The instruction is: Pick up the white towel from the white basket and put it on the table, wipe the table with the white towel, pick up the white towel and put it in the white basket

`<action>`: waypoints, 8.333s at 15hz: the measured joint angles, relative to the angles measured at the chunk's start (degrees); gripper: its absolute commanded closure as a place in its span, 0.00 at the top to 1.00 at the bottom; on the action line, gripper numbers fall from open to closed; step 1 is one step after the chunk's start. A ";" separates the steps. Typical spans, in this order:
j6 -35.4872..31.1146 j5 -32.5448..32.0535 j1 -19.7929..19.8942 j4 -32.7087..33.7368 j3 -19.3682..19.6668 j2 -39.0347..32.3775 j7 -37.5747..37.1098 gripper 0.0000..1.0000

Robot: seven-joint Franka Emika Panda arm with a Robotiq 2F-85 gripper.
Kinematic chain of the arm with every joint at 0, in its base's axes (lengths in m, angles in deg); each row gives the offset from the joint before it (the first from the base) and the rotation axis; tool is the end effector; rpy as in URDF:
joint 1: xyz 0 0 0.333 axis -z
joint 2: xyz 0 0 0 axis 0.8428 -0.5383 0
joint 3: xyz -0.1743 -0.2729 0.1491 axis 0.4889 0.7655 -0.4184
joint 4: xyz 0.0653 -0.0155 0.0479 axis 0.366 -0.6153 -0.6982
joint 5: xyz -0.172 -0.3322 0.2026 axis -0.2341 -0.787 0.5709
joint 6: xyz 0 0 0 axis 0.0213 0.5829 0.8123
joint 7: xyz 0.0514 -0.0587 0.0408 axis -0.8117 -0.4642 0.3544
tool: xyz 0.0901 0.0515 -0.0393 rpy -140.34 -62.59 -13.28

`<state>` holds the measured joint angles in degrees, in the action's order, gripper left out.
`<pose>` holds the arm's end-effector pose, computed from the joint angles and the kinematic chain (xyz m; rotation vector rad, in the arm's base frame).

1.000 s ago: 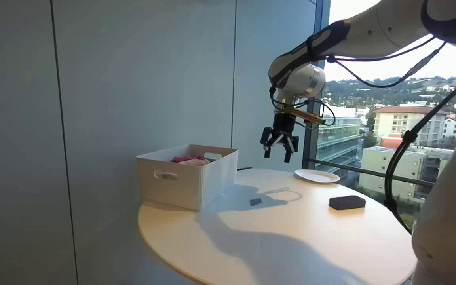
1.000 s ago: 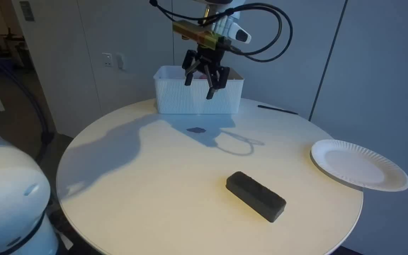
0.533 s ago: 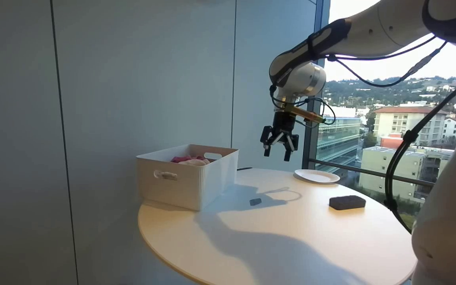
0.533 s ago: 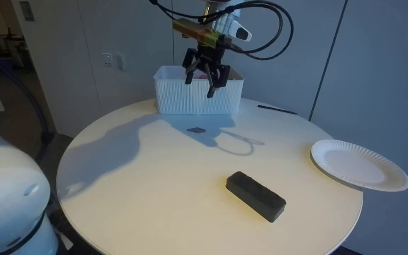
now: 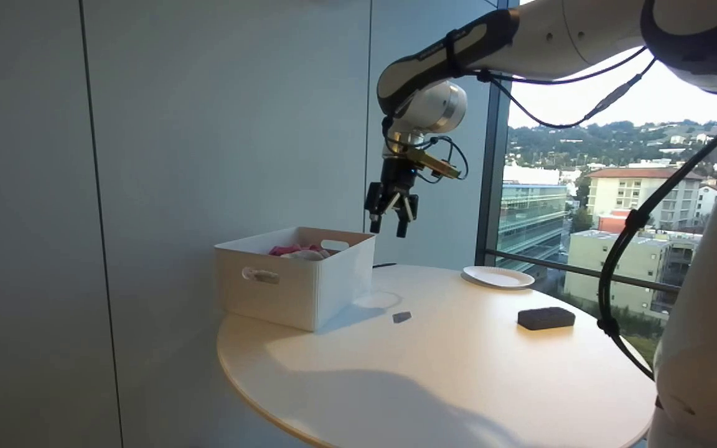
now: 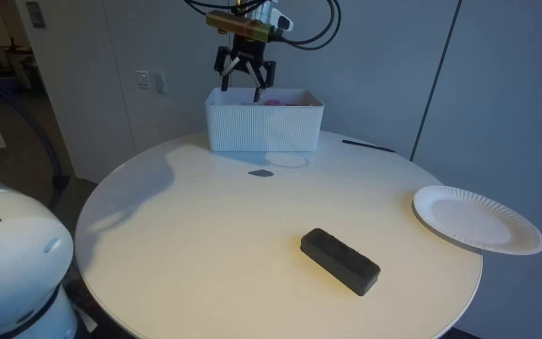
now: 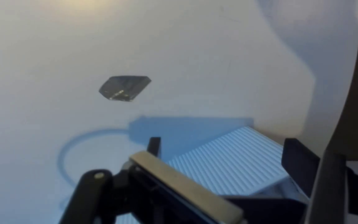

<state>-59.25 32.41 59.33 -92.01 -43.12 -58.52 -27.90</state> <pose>0.5442 -0.0744 0.5740 -2.9658 -0.0876 0.0120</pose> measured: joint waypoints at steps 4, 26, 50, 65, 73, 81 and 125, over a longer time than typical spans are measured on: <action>0.04 -1.85 -3.37 11.44 -5.31 -7.83 3.00 1.00; 13.44 5.95 5.57 37.44 -12.62 -36.82 31.51 0.09; 15.06 -2.12 3.03 41.93 -16.09 -37.74 36.77 1.00; -5.59 -11.27 -1.09 28.77 -15.73 -38.70 45.34 0.34; -8.69 -11.23 -1.07 25.89 -15.34 -35.81 44.76 0.12; -16.81 -9.39 -1.47 24.54 -15.99 -30.05 43.45 0.13; -10.36 -11.14 5.12 -3.75 2.61 -8.18 8.02 0.12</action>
<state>-69.61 21.27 64.46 -95.76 -40.51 -66.70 -19.88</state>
